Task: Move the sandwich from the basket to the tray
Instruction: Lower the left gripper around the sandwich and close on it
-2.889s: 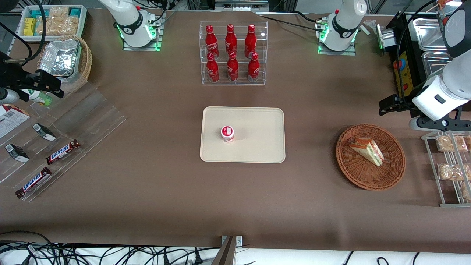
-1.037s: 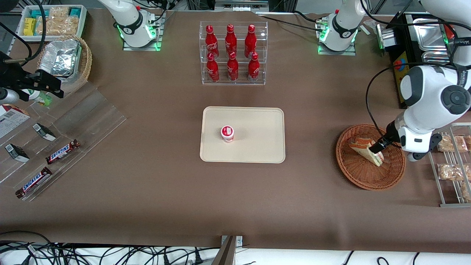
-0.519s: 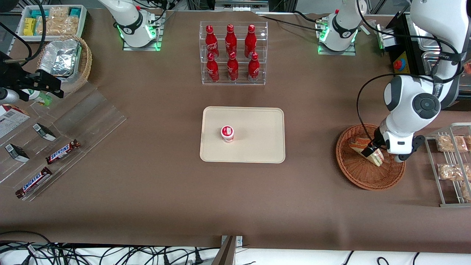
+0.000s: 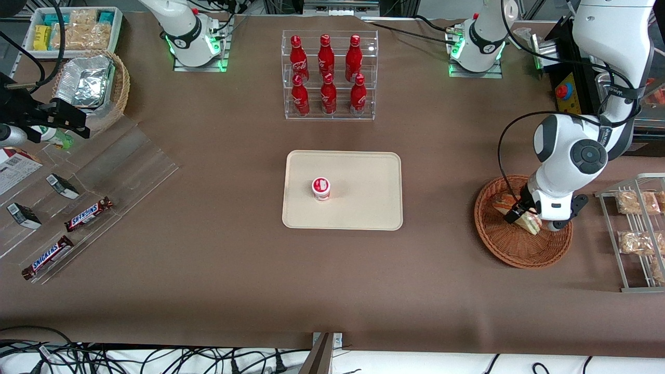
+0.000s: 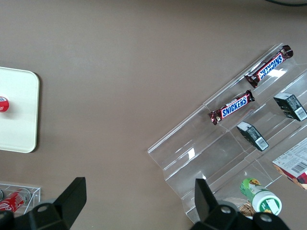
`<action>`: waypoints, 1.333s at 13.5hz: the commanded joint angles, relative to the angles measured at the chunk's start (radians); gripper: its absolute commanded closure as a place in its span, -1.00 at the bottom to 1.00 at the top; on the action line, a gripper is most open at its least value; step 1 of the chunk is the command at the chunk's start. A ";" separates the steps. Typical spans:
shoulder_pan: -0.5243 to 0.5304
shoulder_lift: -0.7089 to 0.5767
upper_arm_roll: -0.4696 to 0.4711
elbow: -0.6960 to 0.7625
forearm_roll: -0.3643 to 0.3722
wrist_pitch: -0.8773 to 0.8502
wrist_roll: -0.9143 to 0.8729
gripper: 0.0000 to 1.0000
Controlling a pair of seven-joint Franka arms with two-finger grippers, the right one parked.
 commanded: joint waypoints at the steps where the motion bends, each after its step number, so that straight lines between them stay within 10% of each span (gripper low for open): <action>1: 0.002 0.003 -0.001 -0.014 0.062 0.023 -0.022 -1.00; 2: 0.005 0.009 -0.001 -0.014 0.073 0.023 -0.023 -0.78; 5: 0.005 0.022 0.002 -0.012 0.094 0.023 -0.022 0.73; 7: 0.007 0.023 0.004 -0.012 0.097 0.025 -0.022 1.00; 18: -0.004 -0.078 -0.090 0.334 0.074 -0.484 -0.007 1.00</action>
